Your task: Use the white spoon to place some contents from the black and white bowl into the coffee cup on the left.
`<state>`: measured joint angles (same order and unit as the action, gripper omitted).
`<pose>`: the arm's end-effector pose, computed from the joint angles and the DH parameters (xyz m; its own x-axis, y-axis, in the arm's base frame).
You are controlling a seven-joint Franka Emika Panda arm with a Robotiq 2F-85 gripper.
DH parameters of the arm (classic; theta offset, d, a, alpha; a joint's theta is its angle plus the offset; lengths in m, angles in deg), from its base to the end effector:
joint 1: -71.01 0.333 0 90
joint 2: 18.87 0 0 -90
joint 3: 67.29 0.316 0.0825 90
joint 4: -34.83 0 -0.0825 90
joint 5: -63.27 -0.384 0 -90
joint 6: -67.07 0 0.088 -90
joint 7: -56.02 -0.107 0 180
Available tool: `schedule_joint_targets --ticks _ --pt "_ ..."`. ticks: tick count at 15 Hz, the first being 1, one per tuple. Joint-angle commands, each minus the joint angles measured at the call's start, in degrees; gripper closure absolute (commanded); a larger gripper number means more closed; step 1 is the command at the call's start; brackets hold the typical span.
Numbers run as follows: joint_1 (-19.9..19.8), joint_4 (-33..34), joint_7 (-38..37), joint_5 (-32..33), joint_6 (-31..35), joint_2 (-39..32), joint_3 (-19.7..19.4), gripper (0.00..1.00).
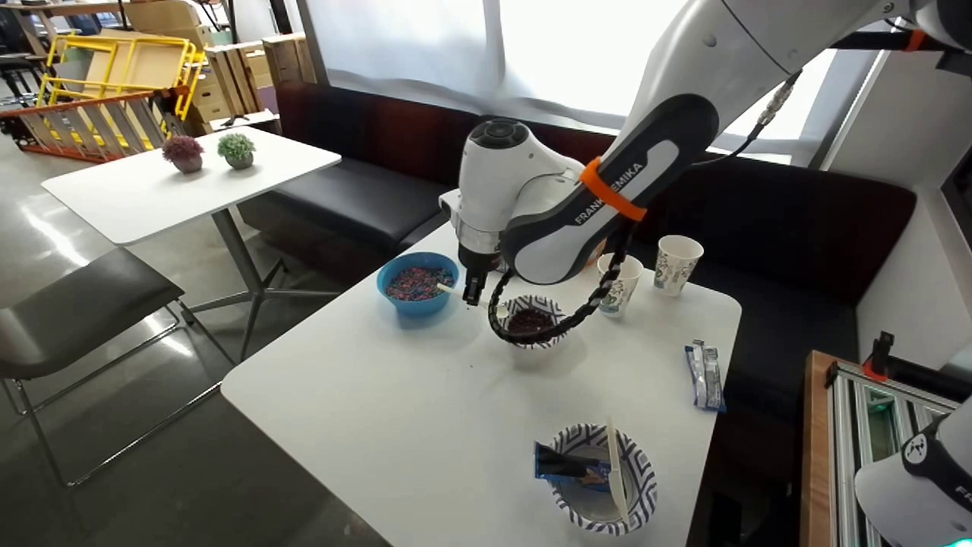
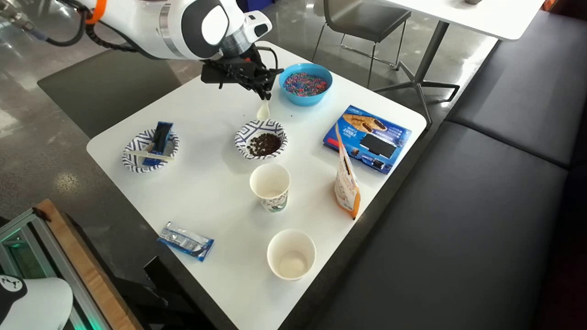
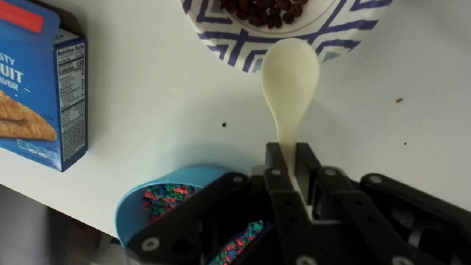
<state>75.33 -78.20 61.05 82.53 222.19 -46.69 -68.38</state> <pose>0.6353 0.0480 0.2450 0.8798 0.4348 0.1920 0.3891 -0.8909 0.2344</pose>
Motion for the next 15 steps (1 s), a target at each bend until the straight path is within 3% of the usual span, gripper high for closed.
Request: schedule_joint_targets --ticks 1,3,4,9,10,15 --pt "0.48 -9.40 -3.43 0.88 7.90 5.57 -3.03 0.96" --pt "0.71 -11.56 -3.76 0.98 11.78 6.04 -4.38 0.96" --pt "0.26 -7.34 -1.46 -0.12 8.79 3.66 -3.53 0.86" --pt "0.33 -9.78 -1.78 -0.14 10.46 4.96 -4.12 0.86" --pt "0.37 -9.86 -1.84 -0.14 10.46 5.04 -4.11 0.96" --pt "0.46 -10.67 -4.29 -1.54 12.06 4.37 -4.71 0.96"
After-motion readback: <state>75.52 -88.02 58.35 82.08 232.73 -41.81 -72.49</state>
